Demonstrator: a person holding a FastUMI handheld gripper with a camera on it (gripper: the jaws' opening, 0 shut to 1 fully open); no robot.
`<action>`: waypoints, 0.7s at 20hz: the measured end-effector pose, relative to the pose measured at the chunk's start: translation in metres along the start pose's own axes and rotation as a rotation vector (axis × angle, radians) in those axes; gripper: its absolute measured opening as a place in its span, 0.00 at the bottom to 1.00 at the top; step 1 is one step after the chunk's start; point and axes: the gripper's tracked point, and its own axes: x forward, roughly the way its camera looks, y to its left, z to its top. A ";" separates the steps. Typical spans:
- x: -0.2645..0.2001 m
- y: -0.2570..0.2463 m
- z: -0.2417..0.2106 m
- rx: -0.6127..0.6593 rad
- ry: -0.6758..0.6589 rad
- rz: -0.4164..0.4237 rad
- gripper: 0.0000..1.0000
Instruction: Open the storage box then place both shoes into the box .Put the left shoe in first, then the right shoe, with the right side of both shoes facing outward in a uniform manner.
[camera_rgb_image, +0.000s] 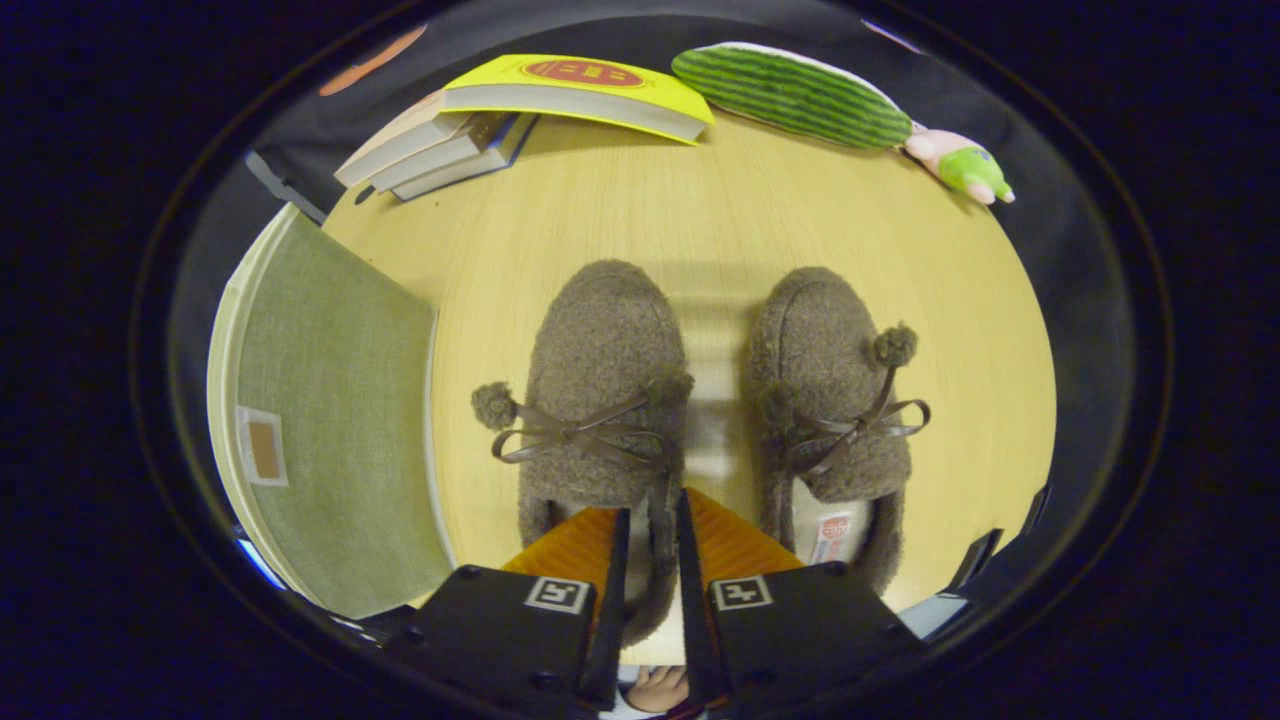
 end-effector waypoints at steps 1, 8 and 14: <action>0.003 0.000 0.000 0.003 0.007 0.012 0.24; -0.014 0.009 0.001 0.028 -0.014 0.072 0.06; -0.069 0.022 0.002 0.006 -0.049 0.066 0.06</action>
